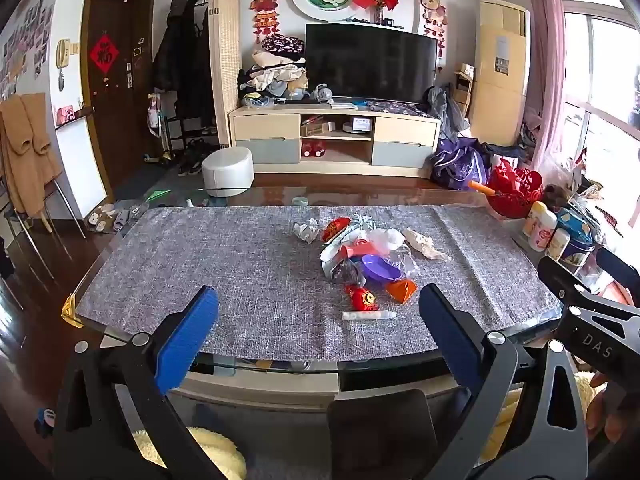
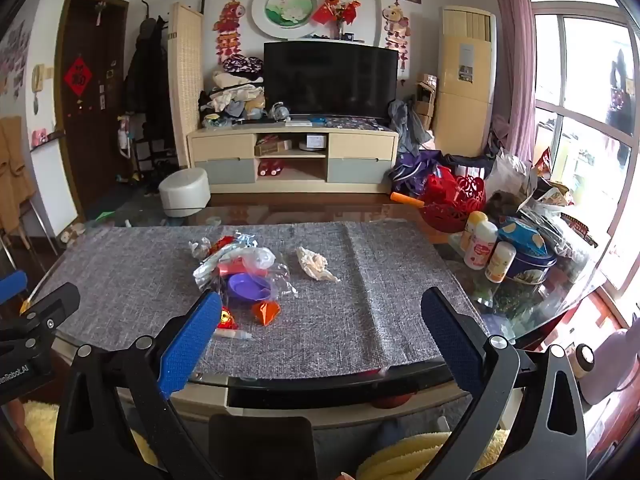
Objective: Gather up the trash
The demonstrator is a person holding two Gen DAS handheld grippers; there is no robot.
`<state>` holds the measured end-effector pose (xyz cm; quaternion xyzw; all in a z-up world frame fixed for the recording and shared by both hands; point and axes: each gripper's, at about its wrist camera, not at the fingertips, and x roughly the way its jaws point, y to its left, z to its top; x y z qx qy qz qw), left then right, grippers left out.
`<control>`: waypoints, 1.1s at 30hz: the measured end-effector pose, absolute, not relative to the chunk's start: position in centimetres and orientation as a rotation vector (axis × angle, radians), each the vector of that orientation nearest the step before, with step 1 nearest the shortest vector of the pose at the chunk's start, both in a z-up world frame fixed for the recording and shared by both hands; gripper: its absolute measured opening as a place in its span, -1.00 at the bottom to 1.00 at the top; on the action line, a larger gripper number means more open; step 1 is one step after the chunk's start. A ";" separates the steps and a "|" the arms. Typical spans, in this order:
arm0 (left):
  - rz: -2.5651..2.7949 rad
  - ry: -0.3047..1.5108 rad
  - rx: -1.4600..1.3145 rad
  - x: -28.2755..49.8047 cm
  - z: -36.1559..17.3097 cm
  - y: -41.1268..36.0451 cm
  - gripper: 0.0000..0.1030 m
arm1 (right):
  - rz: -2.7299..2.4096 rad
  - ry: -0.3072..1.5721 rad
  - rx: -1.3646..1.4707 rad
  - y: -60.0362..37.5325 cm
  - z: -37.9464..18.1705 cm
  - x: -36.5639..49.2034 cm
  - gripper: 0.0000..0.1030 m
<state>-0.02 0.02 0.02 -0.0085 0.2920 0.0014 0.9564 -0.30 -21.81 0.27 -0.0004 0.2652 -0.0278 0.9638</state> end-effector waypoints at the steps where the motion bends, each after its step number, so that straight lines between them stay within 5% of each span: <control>1: 0.003 0.591 -0.017 0.0 0.0 0.0 0.84 | -0.057 0.536 -0.001 -21.8 0.3 -0.3 0.94; 33: -0.001 0.572 -0.004 -0.6 1.9 -0.3 0.84 | -0.049 0.520 0.011 -21.9 1.2 -0.6 0.94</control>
